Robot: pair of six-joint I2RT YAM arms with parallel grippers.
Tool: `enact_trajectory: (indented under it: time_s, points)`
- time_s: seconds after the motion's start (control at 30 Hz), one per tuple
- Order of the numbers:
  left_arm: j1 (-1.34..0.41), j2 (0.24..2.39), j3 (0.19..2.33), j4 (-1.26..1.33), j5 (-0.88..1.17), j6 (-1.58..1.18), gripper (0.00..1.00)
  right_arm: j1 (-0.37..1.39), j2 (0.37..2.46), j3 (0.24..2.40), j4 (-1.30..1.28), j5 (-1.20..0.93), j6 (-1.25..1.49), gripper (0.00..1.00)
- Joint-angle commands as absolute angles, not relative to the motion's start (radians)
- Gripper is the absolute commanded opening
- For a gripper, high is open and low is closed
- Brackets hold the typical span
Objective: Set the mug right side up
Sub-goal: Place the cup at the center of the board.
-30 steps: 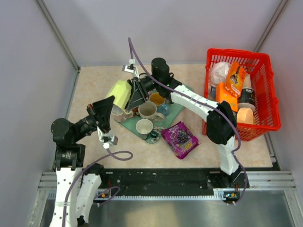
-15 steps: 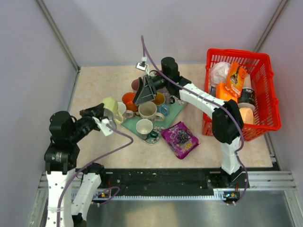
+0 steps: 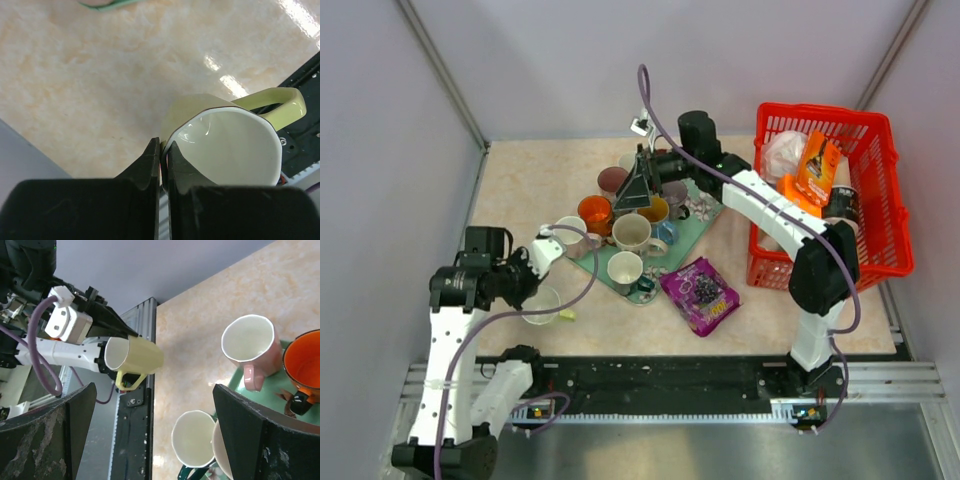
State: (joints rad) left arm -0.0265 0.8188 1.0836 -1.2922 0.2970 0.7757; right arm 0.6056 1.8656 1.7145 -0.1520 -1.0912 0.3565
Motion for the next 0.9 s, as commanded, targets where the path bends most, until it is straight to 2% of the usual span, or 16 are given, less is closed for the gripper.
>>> enact_trajectory:
  time_s: [0.0, 0.37, 0.63, 0.87]
  points:
    - [-0.028, 0.804, 1.007, -1.229, 0.304, 0.638, 0.00, 0.607, 1.818, 1.698, -0.209, -1.034, 0.281, 0.99]
    - [-0.028, 0.876, 0.853, -1.060, 0.316, 0.540, 0.00, 0.607, 1.781, 1.692, -0.360, -0.848, 0.085, 0.99]
    - [-0.026, 0.974, 0.835, -1.031, 0.314, 0.525, 0.00, 0.609, 1.749, 1.638, -0.419, -0.818, 0.014, 0.99]
    - [-0.026, 0.965, 0.792, -0.918, 0.295, 0.509, 0.01, 0.609, 1.713, 1.586, -0.445, -0.766, -0.044, 0.99]
